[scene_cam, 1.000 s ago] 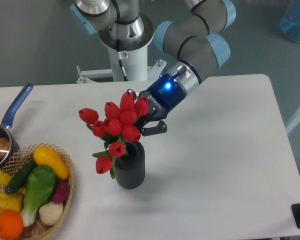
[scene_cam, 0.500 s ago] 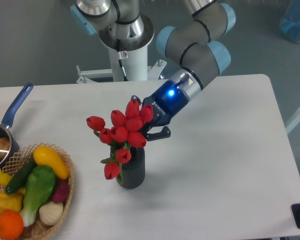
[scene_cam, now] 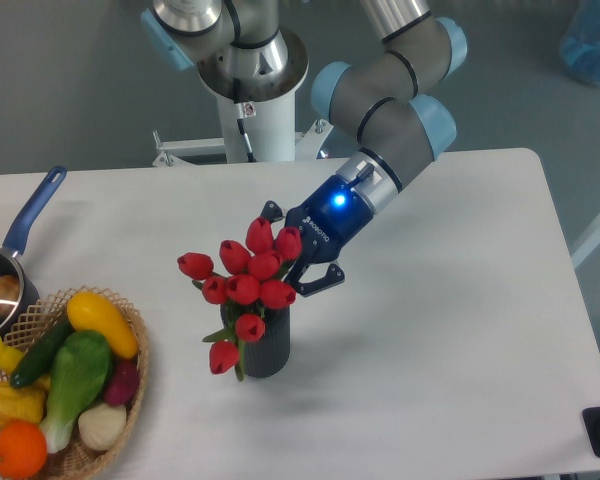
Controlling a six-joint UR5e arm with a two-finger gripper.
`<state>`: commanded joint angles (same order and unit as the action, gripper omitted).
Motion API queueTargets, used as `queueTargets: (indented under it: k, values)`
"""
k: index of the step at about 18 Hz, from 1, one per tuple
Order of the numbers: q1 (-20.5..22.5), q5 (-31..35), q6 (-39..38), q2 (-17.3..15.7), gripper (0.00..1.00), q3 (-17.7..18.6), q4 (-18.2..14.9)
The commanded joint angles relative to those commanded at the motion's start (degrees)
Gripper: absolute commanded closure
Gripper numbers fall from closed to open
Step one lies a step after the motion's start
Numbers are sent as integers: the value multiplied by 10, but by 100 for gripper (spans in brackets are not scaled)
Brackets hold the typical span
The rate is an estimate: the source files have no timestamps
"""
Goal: Insert the flowers into the vase
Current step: 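Open the gripper and lift it away from the tulips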
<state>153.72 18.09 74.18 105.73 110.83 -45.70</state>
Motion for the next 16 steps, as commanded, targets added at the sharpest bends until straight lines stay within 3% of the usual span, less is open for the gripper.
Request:
queueTargets:
  k: [7,16]
  values:
    - [11,42,1,-9,0,4,0]
    - [96,133,2,-76,0,6,0]
